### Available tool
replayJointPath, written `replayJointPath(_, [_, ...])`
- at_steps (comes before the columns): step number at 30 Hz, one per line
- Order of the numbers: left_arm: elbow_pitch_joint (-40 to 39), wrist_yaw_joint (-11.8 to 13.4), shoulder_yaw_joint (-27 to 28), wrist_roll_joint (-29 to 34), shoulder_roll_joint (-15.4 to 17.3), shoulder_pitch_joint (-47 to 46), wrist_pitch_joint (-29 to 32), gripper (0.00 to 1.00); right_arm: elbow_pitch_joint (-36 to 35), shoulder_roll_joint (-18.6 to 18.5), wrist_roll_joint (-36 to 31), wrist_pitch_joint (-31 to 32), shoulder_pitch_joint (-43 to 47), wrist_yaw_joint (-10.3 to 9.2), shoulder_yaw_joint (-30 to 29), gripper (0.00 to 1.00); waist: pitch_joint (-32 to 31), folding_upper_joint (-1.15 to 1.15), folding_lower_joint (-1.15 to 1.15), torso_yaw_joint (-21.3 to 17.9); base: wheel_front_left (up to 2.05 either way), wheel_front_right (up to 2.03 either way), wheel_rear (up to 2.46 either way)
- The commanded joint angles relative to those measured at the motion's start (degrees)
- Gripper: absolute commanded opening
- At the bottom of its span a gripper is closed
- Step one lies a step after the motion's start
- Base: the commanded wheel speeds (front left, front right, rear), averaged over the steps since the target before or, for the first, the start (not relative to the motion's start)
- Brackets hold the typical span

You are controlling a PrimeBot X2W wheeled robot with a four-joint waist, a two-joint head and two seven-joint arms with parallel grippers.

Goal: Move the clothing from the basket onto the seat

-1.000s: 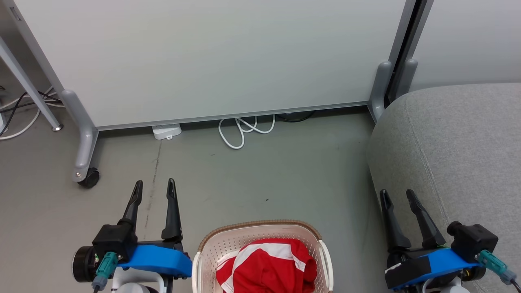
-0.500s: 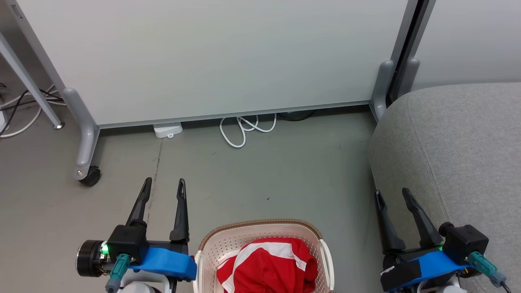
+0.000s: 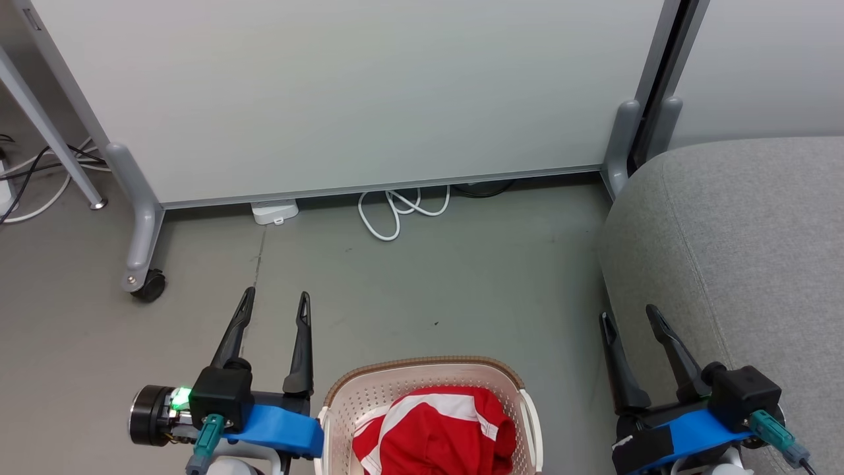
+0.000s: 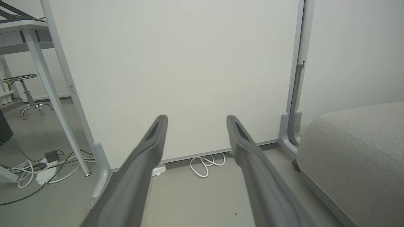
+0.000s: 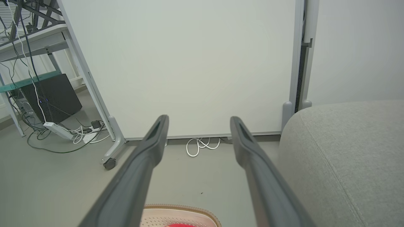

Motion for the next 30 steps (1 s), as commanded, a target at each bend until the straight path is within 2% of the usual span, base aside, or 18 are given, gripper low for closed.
replayJointPath(1, [0.2,-0.2,0.0,-0.1,0.0,-0.8,-0.2,1.0,0.1,-0.3,-0.5,-0.3,-0.2,0.13,0.0,1.0,0.0,0.0,0.0,0.1,0.0,0.0,0.0])
replayJointPath(18, [1.0,-0.8,-0.3,0.4,-0.1,-1.2,-0.2,1.0,0.2,-0.3,-0.5,-0.3,-0.6,0.13,0.3,1.0,0.3,0.0,0.0,-0.2,0.0,0.0,0.0])
replayJointPath(24, [2.8,-2.1,-1.2,0.7,0.1,-2.9,-0.2,1.0,-0.1,-0.3,-0.6,-0.3,-1.3,0.13,0.7,1.0,1.7,0.0,0.0,-1.3,0.0,0.0,0.0])
replayJointPath(30, [8.3,-3.9,-2.9,0.6,0.9,-6.0,-0.2,1.0,-0.4,-0.3,-0.5,-0.3,-2.4,0.13,1.0,1.0,3.8,0.0,0.0,-3.4,0.0,0.0,0.0])
